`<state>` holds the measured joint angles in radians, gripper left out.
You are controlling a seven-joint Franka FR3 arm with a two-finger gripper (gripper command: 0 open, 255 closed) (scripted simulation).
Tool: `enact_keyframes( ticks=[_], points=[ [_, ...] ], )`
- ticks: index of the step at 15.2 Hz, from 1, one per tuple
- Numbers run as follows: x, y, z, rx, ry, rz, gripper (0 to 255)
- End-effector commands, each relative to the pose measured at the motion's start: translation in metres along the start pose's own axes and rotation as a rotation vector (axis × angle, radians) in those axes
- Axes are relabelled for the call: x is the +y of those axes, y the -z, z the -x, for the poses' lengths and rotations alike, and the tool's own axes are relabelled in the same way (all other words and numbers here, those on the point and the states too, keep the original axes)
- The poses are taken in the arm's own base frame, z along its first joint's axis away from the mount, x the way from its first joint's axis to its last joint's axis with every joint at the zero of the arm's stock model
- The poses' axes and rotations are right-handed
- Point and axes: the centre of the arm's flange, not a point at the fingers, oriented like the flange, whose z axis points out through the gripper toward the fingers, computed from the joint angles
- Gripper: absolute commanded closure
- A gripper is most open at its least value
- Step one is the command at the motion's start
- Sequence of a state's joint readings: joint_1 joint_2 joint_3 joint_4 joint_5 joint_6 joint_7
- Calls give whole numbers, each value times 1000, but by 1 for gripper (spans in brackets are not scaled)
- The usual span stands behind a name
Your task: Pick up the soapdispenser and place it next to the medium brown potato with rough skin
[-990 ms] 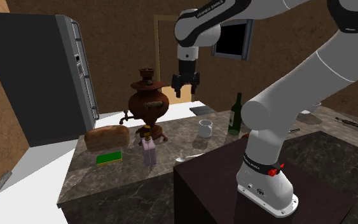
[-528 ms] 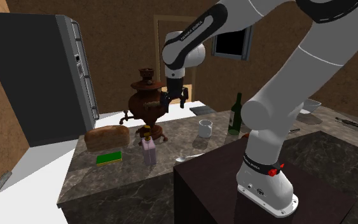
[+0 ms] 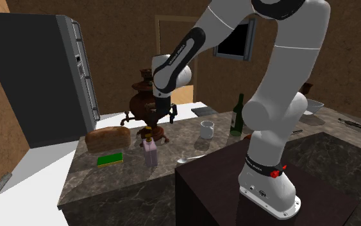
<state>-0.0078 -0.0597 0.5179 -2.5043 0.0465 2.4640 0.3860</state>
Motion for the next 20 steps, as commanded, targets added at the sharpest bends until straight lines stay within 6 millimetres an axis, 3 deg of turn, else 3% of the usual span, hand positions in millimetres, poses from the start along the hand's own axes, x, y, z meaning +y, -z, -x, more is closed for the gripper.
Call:
enact_keyframes(
  ticks=[1,9,16,20],
  points=[
    [-13,-21,-9,2,-11,1,0],
    [-58,-105,-50,3,-50,13,0],
    [-58,-142,-50,3,-50,13,0],
    [-58,-145,-50,3,-50,13,0]
  ],
)
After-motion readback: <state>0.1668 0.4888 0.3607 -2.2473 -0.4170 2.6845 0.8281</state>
